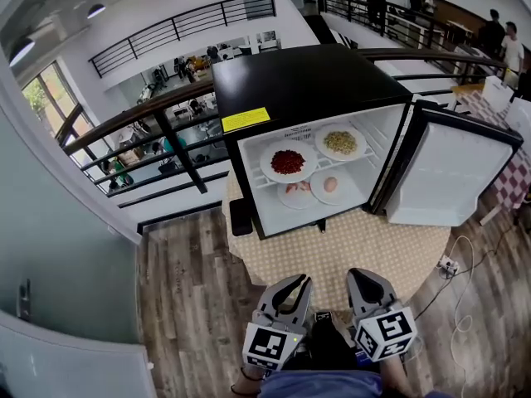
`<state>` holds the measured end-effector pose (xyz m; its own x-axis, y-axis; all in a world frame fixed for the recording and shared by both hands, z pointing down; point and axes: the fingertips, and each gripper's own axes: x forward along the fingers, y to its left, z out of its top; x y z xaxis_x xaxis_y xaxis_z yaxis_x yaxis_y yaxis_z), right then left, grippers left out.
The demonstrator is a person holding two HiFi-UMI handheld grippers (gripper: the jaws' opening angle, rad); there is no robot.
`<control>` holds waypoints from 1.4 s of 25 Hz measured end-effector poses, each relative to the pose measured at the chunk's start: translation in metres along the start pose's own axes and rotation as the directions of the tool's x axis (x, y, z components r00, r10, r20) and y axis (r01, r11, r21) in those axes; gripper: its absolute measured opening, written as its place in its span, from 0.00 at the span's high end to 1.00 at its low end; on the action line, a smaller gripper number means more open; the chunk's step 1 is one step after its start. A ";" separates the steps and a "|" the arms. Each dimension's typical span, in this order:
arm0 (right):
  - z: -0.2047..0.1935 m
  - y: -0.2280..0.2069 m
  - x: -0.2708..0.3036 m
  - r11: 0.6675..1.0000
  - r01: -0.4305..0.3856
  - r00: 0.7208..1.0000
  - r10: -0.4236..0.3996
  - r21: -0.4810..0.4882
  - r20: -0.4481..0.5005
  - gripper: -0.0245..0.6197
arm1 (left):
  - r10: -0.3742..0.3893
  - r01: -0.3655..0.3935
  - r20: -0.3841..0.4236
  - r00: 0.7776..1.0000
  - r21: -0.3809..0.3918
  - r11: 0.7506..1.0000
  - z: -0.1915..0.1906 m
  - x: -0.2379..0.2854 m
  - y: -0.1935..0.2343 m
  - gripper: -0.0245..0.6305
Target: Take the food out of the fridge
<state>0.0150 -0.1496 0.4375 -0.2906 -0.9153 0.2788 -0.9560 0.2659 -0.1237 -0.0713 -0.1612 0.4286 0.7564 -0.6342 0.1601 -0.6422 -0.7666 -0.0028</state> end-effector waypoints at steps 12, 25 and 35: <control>0.009 -0.068 0.077 0.997 0.007 1.000 -0.006 0.076 -0.009 0.94 | -0.029 0.028 -0.038 0.999 -0.037 0.999 -0.015 0.092 0.041 0.85; -0.018 -0.136 0.151 0.995 0.023 0.994 -0.013 0.095 -0.107 0.94 | -0.097 0.058 -0.176 0.980 -0.214 0.975 -0.073 0.198 0.097 0.82; -0.040 -0.170 0.209 0.971 0.005 0.989 0.032 0.240 -0.147 0.94 | -0.089 -0.018 -0.262 0.961 -0.381 0.924 -0.104 0.255 0.134 0.73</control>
<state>0.1154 -0.3739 0.5549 -0.3233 -0.8520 0.4118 -0.9200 0.1812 -0.3475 0.0230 -0.4152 0.5714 0.7516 -0.5148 0.4123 -0.6547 -0.6587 0.3709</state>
